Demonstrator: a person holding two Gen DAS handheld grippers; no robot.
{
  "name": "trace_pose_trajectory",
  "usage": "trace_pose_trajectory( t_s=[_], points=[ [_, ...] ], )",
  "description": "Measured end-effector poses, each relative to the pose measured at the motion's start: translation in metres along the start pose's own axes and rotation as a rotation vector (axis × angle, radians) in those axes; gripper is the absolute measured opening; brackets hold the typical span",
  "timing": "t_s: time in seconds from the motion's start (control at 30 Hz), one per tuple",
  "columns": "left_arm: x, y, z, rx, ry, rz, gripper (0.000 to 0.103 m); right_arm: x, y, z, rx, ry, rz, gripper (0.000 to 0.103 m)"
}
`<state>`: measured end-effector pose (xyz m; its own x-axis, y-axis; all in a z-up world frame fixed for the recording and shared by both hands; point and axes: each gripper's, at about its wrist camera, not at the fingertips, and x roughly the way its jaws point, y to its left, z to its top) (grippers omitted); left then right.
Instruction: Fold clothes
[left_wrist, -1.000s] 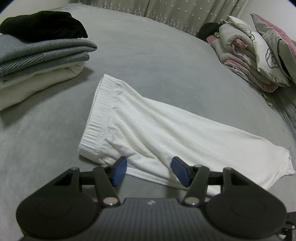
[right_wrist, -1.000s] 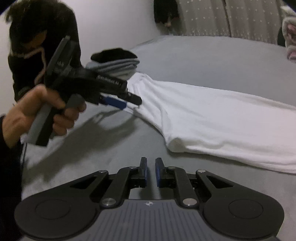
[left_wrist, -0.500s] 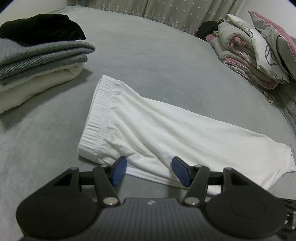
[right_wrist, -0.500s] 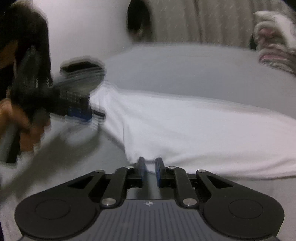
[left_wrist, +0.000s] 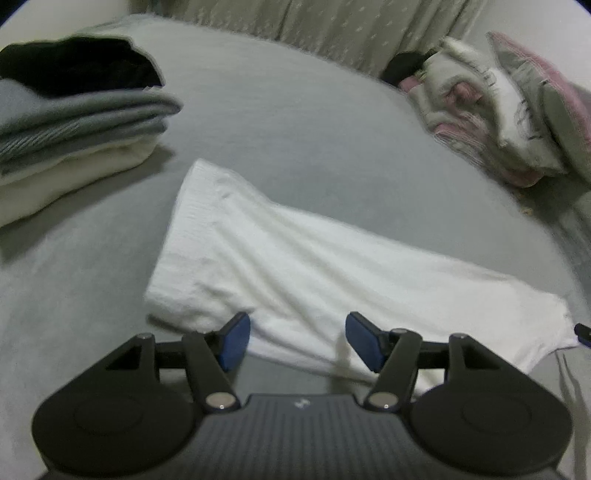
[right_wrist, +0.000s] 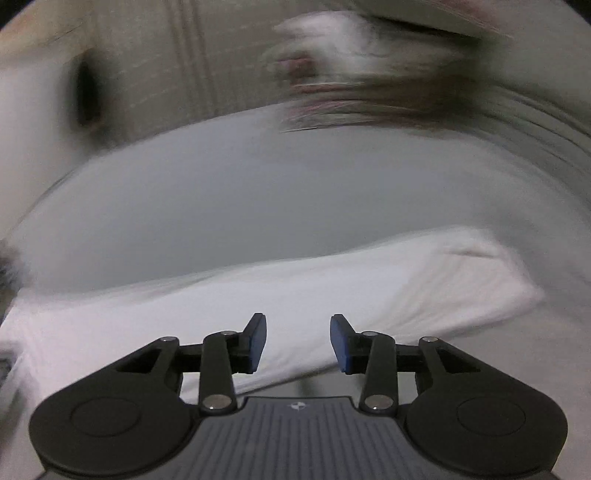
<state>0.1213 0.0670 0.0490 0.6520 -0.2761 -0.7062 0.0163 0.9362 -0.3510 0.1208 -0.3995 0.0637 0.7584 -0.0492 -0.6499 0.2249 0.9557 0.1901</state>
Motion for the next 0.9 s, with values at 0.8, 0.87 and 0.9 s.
trace_pose_trajectory(
  t_s=[0.8, 0.87, 0.9],
  points=[
    [0.013, -0.028, -0.02, 0.17, 0.021, 0.031, 0.06, 0.065, -0.116, 0.028, 0.293, -0.112, -0.085, 0.029],
    [0.013, -0.029, -0.02, 0.173, 0.02, 0.034, 0.06, 0.068, -0.109, 0.028, 0.243, -0.109, -0.096, 0.023],
    [0.013, -0.03, -0.02, 0.176, 0.02, 0.035, 0.06, 0.07, -0.105, 0.027, 0.212, -0.104, -0.107, 0.012]
  ],
)
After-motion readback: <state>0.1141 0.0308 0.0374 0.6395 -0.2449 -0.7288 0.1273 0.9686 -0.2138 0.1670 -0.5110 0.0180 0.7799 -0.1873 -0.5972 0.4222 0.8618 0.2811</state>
